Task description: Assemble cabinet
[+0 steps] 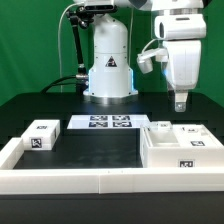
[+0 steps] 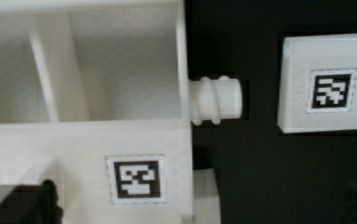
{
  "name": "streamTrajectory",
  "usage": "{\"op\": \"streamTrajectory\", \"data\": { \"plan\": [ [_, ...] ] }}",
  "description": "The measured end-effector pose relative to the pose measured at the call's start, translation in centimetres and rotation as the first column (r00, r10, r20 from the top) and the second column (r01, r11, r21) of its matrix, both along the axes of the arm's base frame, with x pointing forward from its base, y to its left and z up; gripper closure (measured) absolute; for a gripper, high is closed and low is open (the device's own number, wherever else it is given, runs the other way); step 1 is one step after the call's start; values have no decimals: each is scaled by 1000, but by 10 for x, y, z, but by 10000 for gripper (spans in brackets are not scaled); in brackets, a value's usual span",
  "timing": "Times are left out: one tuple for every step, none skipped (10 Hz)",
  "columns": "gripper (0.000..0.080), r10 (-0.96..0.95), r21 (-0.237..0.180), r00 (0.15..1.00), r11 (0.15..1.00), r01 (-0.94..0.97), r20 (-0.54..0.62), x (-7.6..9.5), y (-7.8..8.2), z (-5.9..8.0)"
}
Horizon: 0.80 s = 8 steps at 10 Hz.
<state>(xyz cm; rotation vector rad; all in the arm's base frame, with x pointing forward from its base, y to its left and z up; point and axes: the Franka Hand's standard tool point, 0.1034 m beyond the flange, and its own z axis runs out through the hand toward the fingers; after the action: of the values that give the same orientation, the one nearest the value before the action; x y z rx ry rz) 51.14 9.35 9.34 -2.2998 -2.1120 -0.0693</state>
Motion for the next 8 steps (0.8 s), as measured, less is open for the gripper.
{"op": "streamTrajectory", "data": {
  "plan": [
    [3,-7,1,1000,1000,7,4,-3,0,-1],
    [3,-12,1,1000,1000,12,8,-17,1,-3],
    [3,-7,-2,1000,1000,7,6,-33,1,-6],
    [3,-2,-5,1000,1000,2,-1,-45,3,-8],
    [3,3,-2,1000,1000,-3,0,-54,5,-12],
    [3,4,0,1000,1000,-4,-5,-63,4,-18],
    [3,3,5,1000,1000,-3,-8,-72,3,-25],
    [3,2,10,1000,1000,-2,-17,-82,3,-34]
  ]
}}
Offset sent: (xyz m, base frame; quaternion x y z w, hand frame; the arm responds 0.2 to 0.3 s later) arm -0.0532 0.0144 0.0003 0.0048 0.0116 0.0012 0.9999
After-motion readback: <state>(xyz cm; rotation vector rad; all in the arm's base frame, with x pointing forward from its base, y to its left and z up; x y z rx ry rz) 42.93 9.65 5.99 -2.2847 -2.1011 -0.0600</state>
